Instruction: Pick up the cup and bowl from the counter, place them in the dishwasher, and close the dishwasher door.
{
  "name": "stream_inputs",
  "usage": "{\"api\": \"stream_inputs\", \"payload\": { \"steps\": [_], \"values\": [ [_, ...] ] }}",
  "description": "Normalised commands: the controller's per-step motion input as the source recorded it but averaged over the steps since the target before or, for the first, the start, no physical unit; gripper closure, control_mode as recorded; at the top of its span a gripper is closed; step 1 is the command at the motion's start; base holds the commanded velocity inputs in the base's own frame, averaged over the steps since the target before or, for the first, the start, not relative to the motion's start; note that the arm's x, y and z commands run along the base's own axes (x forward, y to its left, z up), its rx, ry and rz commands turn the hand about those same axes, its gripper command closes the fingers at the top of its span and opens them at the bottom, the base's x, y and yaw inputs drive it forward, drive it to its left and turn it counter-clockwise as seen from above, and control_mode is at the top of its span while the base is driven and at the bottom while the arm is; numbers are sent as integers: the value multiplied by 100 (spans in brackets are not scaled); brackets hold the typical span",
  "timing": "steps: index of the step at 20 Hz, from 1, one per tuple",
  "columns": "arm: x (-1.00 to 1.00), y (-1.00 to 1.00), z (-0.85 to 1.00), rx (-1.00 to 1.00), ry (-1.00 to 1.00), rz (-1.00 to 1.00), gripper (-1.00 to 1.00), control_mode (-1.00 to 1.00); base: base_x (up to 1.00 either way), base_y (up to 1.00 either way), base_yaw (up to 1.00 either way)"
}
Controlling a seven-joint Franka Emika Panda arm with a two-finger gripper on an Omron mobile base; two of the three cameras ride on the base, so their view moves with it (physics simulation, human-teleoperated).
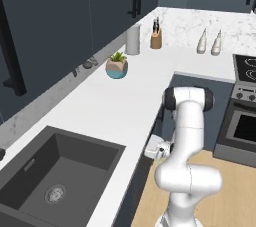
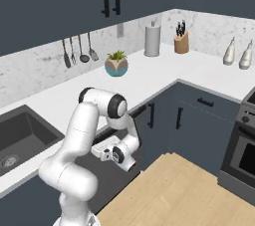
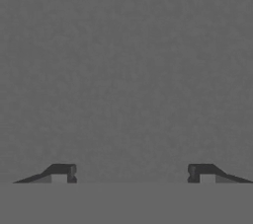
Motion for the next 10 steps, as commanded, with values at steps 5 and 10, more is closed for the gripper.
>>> {"api": "stream_inputs", "payload": {
  "steps": [5,10],
  "values": [
    [59,99,-5,0,0,0,-100,-100,0,0,0],
    [26,52,-2,0,0,0,-100,-100,0,0,0]
  ]
}}
